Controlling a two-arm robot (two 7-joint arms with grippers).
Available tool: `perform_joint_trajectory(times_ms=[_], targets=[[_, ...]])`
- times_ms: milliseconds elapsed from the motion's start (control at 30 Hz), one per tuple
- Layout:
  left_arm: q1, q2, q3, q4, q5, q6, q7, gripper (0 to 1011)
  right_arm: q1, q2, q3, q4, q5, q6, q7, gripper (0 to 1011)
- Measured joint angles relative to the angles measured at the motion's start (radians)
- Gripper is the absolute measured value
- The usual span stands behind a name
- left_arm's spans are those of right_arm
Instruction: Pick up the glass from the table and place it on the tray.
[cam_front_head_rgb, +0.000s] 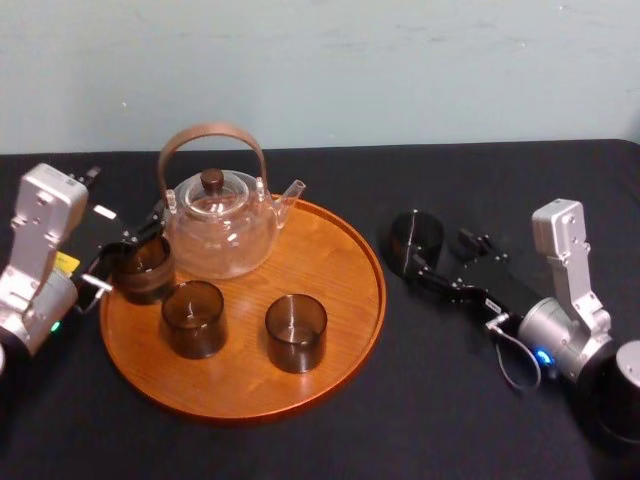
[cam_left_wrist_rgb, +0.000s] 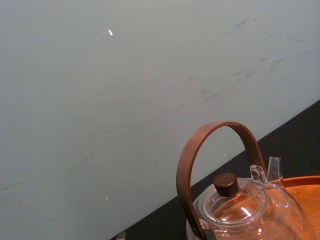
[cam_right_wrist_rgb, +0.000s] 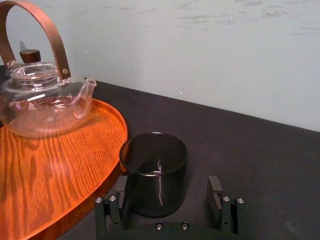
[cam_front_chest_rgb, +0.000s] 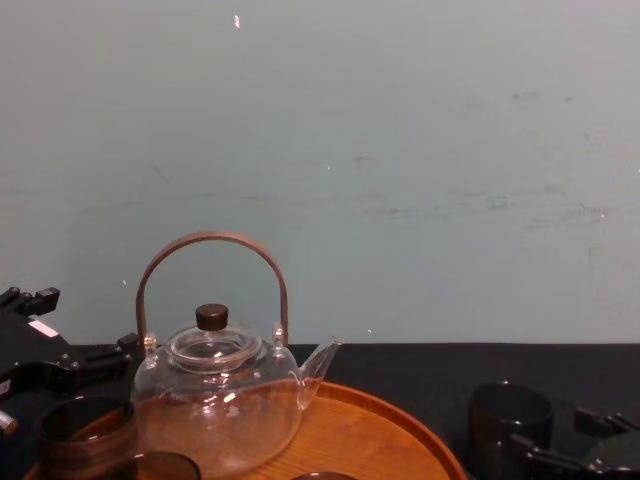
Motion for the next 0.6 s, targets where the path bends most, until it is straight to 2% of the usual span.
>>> perform_joint_trajectory(times_ms=[300, 600], targets=[[0.0, 0.0, 0.0, 0.0, 0.0, 0.0, 0.0, 1001, 0.043, -0.016, -0.014, 0.056, -0.014, -0.018, 0.017, 1002], [0.0, 0.0, 0.0, 0.0, 0.0, 0.0, 0.0, 1001, 0.063, -0.024, -0.024, 0.083, -0.021, -0.026, 0.029, 1002]])
